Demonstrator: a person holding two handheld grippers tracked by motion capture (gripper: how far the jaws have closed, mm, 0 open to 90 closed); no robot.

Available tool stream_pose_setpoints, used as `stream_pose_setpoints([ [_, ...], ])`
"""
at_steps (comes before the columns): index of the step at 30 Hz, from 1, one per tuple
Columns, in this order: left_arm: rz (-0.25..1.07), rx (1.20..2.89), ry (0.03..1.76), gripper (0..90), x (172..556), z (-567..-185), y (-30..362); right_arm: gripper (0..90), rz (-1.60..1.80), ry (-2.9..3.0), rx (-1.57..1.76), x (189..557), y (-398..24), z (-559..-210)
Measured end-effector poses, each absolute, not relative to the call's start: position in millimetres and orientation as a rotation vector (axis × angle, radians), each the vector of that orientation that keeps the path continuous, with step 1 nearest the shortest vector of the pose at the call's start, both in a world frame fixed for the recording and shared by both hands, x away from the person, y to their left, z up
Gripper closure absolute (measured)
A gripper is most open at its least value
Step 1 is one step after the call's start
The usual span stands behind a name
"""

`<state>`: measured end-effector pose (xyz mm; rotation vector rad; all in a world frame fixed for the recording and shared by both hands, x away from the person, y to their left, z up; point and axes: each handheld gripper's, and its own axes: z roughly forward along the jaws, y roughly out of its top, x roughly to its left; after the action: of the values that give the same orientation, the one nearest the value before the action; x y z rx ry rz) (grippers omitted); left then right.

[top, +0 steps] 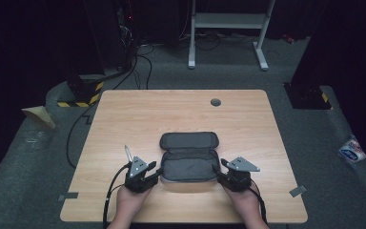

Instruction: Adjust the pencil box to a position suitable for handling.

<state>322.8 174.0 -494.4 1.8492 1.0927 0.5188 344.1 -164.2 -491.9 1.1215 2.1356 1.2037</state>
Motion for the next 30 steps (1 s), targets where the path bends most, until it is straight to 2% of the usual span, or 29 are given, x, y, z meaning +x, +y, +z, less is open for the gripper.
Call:
stream_pose_setpoints([
  [7, 0.548, 1.835, 1.120, 62.5, 322.9, -491.7, 187.2, 49.4, 1.206, 2.115, 1.127, 343.6, -168.3, -487.2],
  [15, 0.628, 1.865, 1.184, 59.5, 312.0, -498.9, 210.2, 45.8, 1.196, 2.062, 1.141, 343.8, -182.2, -481.6],
  [18, 0.673, 1.890, 1.216, 56.9, 307.7, -504.6, 223.7, 45.0, 1.160, 2.062, 1.161, 344.0, -193.3, -485.3],
  [20, 0.675, 1.850, 1.262, 56.1, 306.2, -505.2, 238.3, 45.1, 1.127, 2.054, 1.174, 343.0, -205.8, -489.2],
  [30, 0.693, 1.828, 1.346, 54.1, 310.4, -510.5, 253.0, 42.8, 1.074, 2.044, 1.218, 337.0, -233.6, -505.5],
])
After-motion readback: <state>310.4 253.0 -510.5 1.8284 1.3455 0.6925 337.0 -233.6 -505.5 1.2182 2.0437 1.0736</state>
